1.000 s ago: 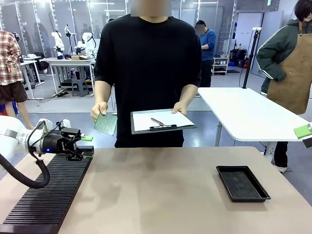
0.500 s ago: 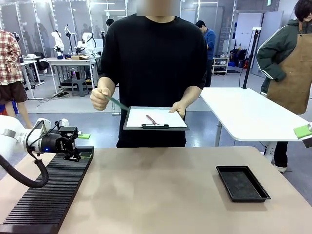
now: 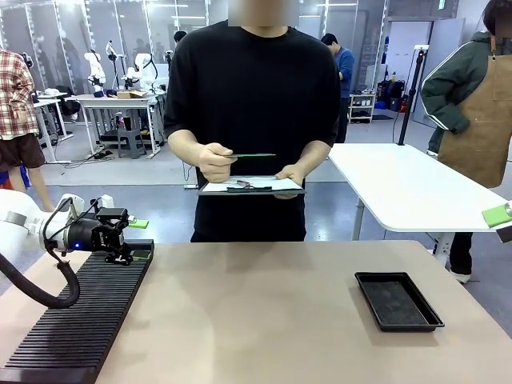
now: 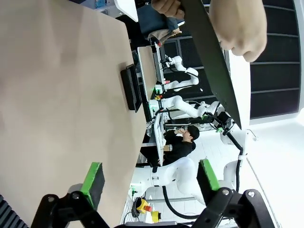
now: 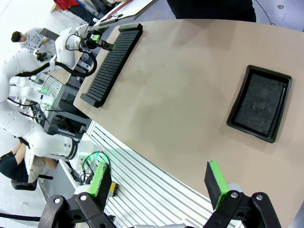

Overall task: Inspect the PCB.
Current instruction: Pick up the Blank PCB that the human is holding.

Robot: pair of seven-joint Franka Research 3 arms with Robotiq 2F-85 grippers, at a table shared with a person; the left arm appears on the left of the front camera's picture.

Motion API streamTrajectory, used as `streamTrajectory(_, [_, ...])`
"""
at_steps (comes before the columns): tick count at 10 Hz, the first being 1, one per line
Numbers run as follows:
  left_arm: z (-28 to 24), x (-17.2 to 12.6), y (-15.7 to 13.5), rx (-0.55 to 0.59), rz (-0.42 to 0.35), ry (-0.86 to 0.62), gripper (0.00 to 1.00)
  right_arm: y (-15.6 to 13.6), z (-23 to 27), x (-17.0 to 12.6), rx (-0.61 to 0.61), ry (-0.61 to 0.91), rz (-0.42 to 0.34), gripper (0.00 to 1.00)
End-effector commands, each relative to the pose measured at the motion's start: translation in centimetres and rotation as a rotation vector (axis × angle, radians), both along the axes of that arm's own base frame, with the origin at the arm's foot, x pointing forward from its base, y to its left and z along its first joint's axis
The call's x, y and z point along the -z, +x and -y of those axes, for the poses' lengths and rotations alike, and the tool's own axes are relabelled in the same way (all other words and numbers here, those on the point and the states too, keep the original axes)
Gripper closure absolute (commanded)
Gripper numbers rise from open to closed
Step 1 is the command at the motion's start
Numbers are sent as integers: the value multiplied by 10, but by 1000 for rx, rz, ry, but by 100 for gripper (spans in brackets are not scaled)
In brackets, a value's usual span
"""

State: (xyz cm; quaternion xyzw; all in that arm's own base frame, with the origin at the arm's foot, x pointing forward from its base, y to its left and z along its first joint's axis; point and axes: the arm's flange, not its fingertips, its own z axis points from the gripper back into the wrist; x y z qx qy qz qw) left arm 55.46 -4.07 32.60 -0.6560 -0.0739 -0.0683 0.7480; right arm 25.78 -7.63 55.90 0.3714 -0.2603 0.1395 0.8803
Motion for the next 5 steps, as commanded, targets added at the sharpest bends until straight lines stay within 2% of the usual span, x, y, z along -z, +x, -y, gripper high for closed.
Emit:
streamTrajectory(1, [1,0,0,2,1,2,0,0,0,-1,-6,6,1,0])
streamTrajectory(5, [1,0,0,2,1,2,0,0,0,-1,-6,6,1,0])
